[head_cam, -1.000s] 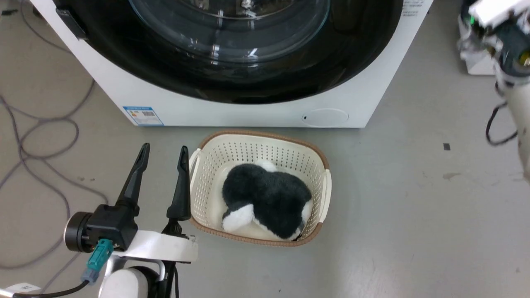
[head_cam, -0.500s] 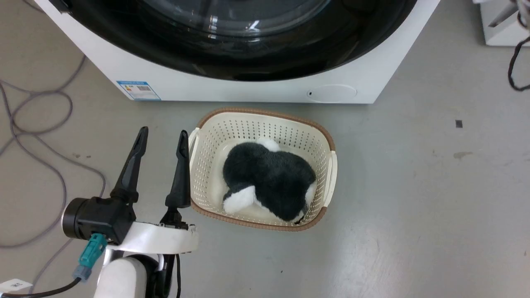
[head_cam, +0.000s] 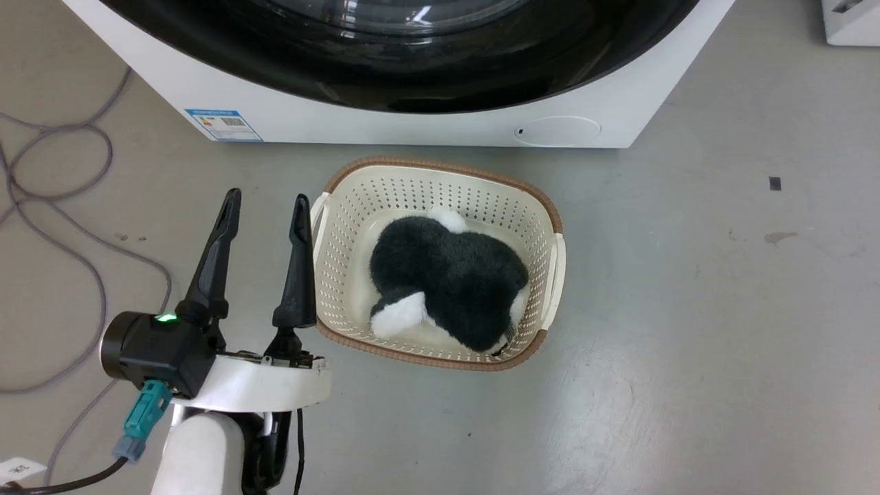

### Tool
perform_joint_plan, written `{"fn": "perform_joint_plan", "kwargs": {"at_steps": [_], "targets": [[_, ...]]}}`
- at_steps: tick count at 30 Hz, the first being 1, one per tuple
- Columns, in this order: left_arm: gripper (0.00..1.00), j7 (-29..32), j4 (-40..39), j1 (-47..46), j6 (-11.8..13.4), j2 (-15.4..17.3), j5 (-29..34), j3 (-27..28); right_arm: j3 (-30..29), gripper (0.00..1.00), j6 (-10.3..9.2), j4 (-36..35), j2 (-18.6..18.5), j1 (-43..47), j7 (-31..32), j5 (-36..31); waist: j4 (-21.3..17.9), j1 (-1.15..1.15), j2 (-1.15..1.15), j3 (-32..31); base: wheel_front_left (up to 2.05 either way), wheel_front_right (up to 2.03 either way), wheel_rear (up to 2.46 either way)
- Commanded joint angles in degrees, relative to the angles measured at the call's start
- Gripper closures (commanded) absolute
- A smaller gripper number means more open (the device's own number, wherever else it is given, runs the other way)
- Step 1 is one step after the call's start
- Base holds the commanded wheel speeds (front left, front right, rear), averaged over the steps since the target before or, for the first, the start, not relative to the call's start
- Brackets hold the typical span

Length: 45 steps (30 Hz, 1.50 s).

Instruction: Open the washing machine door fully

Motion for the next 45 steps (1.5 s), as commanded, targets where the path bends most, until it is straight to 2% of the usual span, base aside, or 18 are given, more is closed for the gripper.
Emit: {"fn": "perform_joint_plan", "kwargs": {"at_steps": [1, 18, 30, 45], "targets": [[0.0, -0.3, -0.2, -0.8, -0.2, 0.1, -0.2, -0.2, 0.6, 1.0, 0.06, 0.2, 1.0, -0.1, 1.3, 0.7, 0.0, -0.01, 0.0, -0.2, 0.0, 0.0, 0.0], [0.0, -0.3, 1.7, 0.0, 0.3, 0.1, 0.4, -0.2, 0.7, 1.0, 0.06, -6.4, -0.3, 10.2, 9.5, 2.4, 0.0, -0.01, 0.0, -3.9, 0.0, 0.0, 0.0], [0.0, -0.3, 5.9, 5.0, 1.0, 0.0, 1.8, -0.3, 1.2, 1.0, 0.06, -15.8, 0.4, 24.8, 14.8, 5.3, -0.2, -0.01, 0.0, -12.8, 0.0, 0.0, 0.0], [0.0, -0.3, 10.7, 10.9, 1.6, 0.1, 2.7, -0.5, 2.9, 1.0, 0.06, -29.1, 1.5, 41.1, 16.4, 8.8, 1.2, -0.01, 0.0, -20.6, 0.0, 0.0, 0.0]]}}
